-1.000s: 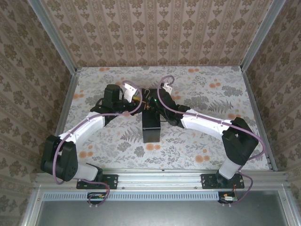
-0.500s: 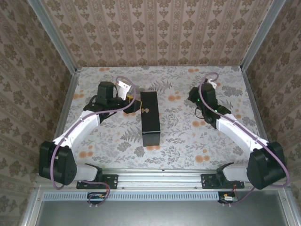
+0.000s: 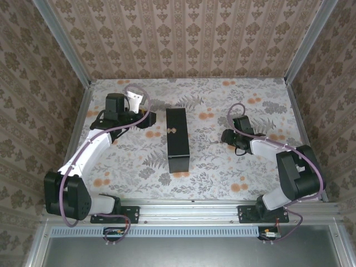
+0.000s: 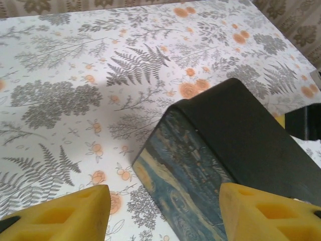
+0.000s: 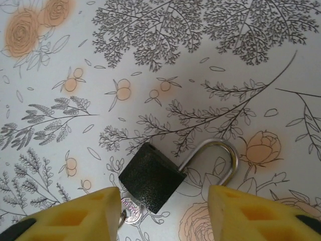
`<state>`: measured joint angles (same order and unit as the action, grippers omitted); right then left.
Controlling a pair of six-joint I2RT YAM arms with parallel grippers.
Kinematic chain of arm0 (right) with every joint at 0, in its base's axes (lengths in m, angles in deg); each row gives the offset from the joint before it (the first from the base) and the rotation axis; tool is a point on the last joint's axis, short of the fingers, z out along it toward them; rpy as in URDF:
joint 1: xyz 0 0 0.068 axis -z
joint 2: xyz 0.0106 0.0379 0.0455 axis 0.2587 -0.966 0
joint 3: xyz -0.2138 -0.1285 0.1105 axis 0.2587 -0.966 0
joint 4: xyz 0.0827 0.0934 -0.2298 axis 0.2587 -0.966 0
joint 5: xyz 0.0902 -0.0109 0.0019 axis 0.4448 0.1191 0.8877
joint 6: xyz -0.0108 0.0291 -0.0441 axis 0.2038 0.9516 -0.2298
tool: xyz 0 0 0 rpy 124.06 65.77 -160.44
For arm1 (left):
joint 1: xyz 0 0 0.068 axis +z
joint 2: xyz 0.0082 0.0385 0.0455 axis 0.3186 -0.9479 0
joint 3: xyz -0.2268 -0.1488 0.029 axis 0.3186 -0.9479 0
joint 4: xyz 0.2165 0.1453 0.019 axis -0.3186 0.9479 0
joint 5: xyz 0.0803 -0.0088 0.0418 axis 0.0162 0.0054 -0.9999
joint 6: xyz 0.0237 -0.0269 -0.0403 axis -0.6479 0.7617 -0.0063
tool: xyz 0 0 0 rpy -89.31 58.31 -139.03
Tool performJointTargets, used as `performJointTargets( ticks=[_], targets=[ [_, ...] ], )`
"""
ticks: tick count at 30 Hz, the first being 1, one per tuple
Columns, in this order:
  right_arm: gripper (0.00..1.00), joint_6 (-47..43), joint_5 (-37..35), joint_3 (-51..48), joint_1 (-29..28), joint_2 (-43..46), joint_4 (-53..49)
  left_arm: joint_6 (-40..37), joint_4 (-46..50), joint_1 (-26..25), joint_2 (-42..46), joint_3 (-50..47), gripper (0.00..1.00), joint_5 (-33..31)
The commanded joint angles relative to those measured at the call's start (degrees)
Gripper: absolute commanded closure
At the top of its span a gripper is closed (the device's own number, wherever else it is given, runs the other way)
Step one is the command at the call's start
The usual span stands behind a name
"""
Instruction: Unlock the padlock with the key
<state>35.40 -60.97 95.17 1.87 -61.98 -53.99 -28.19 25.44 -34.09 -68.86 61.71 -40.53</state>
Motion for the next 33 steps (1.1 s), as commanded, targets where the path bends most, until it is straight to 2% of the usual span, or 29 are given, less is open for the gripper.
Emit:
performJointTargets(
  ticks=[1, 3, 5, 6, 7, 8, 12, 17, 20, 24, 33],
  targets=[
    [0.48, -3.25, 2.03, 4.16, -0.06, 4.34, -3.11, 1.22, 2.78, 0.39, 1.77, 1.77, 0.39, -1.93],
    [0.39, -2.88, 3.62, 6.75, -1.23, 9.10, -6.26, 1.74, 2.54, 0.44, 2.07, 0.81, 0.39, -2.43],
    [0.36, -1.36, 3.17, 9.02, -5.43, 12.10, -8.65, 2.50, 2.16, 0.35, 2.06, 0.05, 0.39, -3.02],
    [0.27, 0.12, 2.49, 10.12, -8.83, 13.15, -9.32, 2.84, 1.87, 0.41, 1.92, -0.39, 0.38, -3.47],
    [0.02, 1.84, 1.64, 11.19, -11.62, 13.73, -10.41, 3.20, 1.98, 0.38, 1.76, -0.66, 0.38, -4.17],
    [0.00, 4.10, 0.76, 12.46, -14.64, 14.24, -11.66, 3.61, 2.18, 0.41, 1.55, -0.90, 0.38, -5.25],
    [0.00, 9.29, -6.49, 14.22, -25.24, 15.38, -12.59, 6.00, 4.48, 0.48, 0.75, -0.70, 0.33, -8.98],
    [0.00, 9.71, -12.03, 16.87, -33.73, 13.58, -14.63, 6.98, 7.68, 0.57, 0.78, -0.69, 0.33, -12.74],
    [0.00, 9.66, -13.55, 18.77, -35.97, 11.11, -17.11, 7.35, 7.13, 0.57, 1.59, -1.75, 0.32, -12.56],
    [0.00, 9.78, -14.40, 20.07, -38.23, 9.27, -15.64, 7.05, 6.45, 0.59, 2.14, -2.75, 0.33, -11.84],
    [0.00, 9.41, -16.13, 27.68, -41.04, 0.97, -20.62, 6.40, 7.38, 0.74, 2.65, -3.04, 0.32, -12.82]
  ],
)
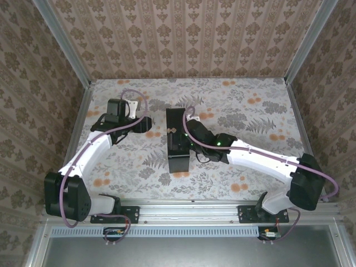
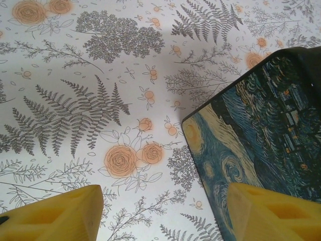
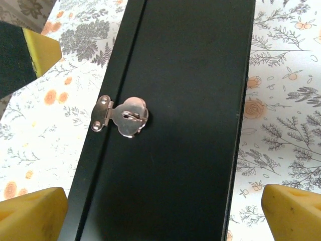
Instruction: Unlock the padlock with the key
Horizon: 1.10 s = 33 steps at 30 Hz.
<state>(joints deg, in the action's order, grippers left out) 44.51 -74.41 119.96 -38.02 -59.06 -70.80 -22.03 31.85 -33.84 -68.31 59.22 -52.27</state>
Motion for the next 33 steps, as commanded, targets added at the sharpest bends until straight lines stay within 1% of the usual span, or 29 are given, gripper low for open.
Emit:
performJointTargets(
  ticks=[1, 6, 9, 12, 14, 17, 20, 24, 25, 30, 33],
  targets=[
    [0.00, 0.23, -3.00, 3.58, -1.52, -2.67, -4.29, 0.33, 0.97, 0.50, 2.33, -0.57, 0.33, -1.07],
    [0.00, 0.05, -5.70, 7.62, -3.35, -6.92, -8.91, 0.33, 0.72, 0.59, 2.81, -0.73, 0.33, -0.48],
    [0.00, 1.07, -5.95, 8.73, -3.67, -9.37, -11.42, 0.51, 0.68, 0.59, 3.00, -0.82, 0.33, -0.28],
    [0.00, 2.61, -6.00, 6.46, -3.43, -9.25, -9.92, 1.27, 1.02, 0.63, 3.20, -0.87, 0.33, -1.26],
    [0.02, 3.99, -3.25, 3.87, -2.24, -8.24, -7.02, 1.62, 1.85, 0.90, 2.85, -0.30, 0.34, -1.40],
    [0.06, 7.47, 4.23, -2.04, 0.81, -5.53, 1.21, 1.90, 2.30, 0.96, 2.97, 0.41, 0.35, -1.25],
    [0.06, 9.36, 9.95, -7.15, 3.97, -2.78, 8.48, 2.49, 2.56, 0.94, 3.84, 0.90, 0.35, -0.75],
    [0.05, 12.95, 20.09, -17.19, 10.03, -0.13, 25.12, 2.77, 3.08, 0.91, 4.48, 1.33, 0.35, 0.06],
    [0.04, 13.20, 21.64, -19.13, 11.23, 0.09, 28.13, 2.79, 3.17, 0.86, 4.58, 1.40, 0.35, 0.16],
    [0.01, 12.34, 33.21, -27.18, 18.19, -1.76, 47.37, 3.25, 3.51, 0.42, 4.93, 2.01, 0.35, 0.18],
    [0.00, 12.70, 38.12, -28.91, 20.58, -4.29, 55.33, 2.93, 4.37, -0.18, 4.64, 3.26, 0.35, -0.59]
  ],
)
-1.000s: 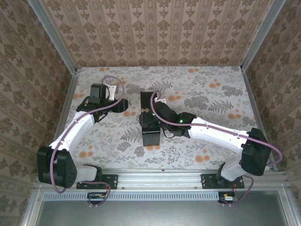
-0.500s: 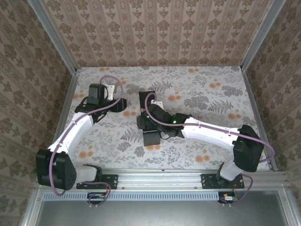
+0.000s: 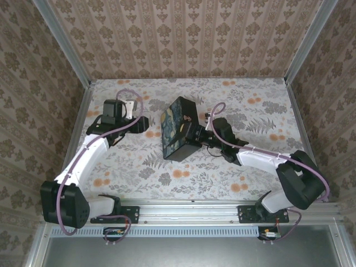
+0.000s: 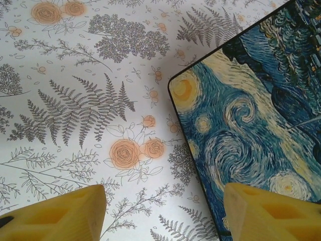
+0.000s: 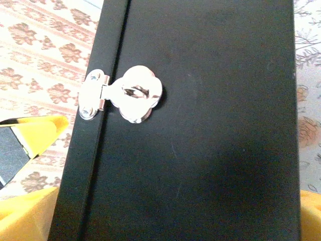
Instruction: Unlock the padlock with the key
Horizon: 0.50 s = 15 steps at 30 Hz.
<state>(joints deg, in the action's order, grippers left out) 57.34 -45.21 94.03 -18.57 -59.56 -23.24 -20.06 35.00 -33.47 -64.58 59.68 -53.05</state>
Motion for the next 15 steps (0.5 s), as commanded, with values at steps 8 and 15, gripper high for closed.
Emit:
performJointTargets(
  ticks=[8, 15],
  targets=[
    [0.00, 5.02, 14.22, -3.10, 2.55, -14.14, 18.85, -1.77, 5.94, -0.79, 1.22, 8.67, 0.35, -3.80],
    [0.00, 4.33, 16.49, 0.90, 2.80, -18.98, 17.37, -2.51, 7.74, -0.09, 1.40, 10.50, 0.34, -5.18]
  ],
)
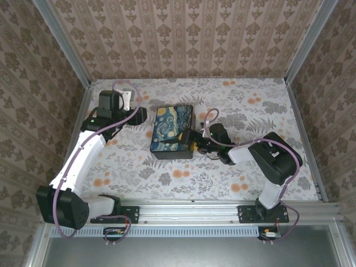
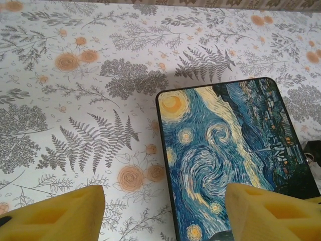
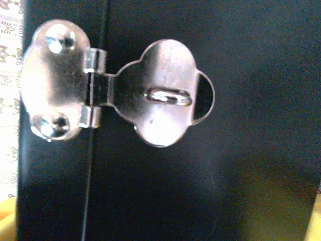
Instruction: Unlock the padlock with the key
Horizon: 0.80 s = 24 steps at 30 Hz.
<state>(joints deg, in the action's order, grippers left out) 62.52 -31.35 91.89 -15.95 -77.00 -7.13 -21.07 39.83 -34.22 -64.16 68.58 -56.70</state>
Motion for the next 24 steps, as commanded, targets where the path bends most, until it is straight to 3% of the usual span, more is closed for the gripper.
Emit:
performJointTargets(
  ticks=[1, 6, 11, 14, 21, 24],
  targets=[
    [0.00, -1.52, 2.88, 4.31, 0.31, -1.66, -2.34, -1.72, 3.18, 0.78, 0.75, 1.72, 0.34, -1.64],
    [0.00, -10.56, -0.89, 8.41, 0.85, 0.79, -21.74, -2.27, 3.99, 1.30, 0.56, 2.63, 0.34, -2.28],
    [0.00, -21.03, -11.20, 16.72, 1.15, 5.38, -49.01, -2.66, 4.61, 1.74, 0.52, 3.71, 0.34, -2.76],
    [0.00, -23.69, -14.20, 21.09, 1.21, 6.02, -58.22, -2.14, 3.79, 1.63, 0.21, 3.73, 0.34, -1.02],
    [0.00, -24.98, -16.42, 21.67, 1.22, 7.24, -59.05, -1.89, 3.17, -2.84, -1.48, 2.68, 0.34, -2.54],
    [0.00, -19.17, -6.51, 16.28, 2.78, 6.20, -45.72, -0.68, 1.31, -5.54, -2.56, 2.10, 0.34, -0.97]
  ],
)
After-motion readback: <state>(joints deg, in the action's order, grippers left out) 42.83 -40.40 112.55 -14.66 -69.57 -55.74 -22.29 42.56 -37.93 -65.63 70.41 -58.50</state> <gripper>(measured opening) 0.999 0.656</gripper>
